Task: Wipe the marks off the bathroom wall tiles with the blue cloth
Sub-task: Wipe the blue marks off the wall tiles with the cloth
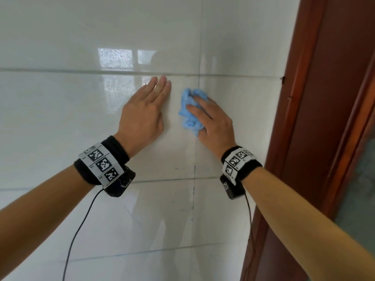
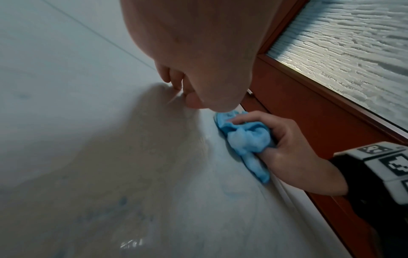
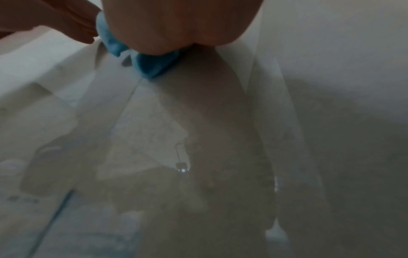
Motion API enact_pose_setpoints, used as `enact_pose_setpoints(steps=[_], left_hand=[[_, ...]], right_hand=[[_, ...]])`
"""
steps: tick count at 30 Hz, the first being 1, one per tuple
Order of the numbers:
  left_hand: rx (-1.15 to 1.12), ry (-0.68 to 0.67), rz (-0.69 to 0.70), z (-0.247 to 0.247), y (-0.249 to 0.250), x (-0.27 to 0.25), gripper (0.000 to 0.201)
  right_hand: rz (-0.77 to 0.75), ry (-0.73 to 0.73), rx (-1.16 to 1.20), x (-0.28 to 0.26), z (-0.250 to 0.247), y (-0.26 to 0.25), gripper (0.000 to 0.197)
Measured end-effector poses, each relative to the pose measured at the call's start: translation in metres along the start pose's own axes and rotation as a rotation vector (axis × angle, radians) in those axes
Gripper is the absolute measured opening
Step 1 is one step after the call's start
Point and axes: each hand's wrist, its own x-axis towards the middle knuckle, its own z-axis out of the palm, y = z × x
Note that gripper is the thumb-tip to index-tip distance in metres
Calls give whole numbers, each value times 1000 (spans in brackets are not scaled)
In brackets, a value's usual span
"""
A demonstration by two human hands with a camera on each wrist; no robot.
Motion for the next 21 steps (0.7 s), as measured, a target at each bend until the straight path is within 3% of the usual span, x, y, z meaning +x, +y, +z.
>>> enact_pose_setpoints(steps=[3,5,9,13,16,19,21], left_hand=[[2,-29,4,-3,1,0,76],[8,-51,9,-5,0,0,77],[19,-70,23,-6,-2,-1,78],[11,-74,31,-7,-3,0,77],[0,-72,37,-7,-6,-1,79],[-19,-71,36,-8,-8,-2,79],[-38,-79,35,-10,-7,-2,78]], right_hand=[[-175,-101,-74,5,-12,16,41],[-186,-138,-110,24,-23,30,43],[178,-20,-93,93,-39,47,53],[308,119,-71,135,-36,45,47],[293,143,-38,114,-23,31,46],[92,4,2,60,-8,11,53],[-29,-65,29,17,-3,-1,47]])
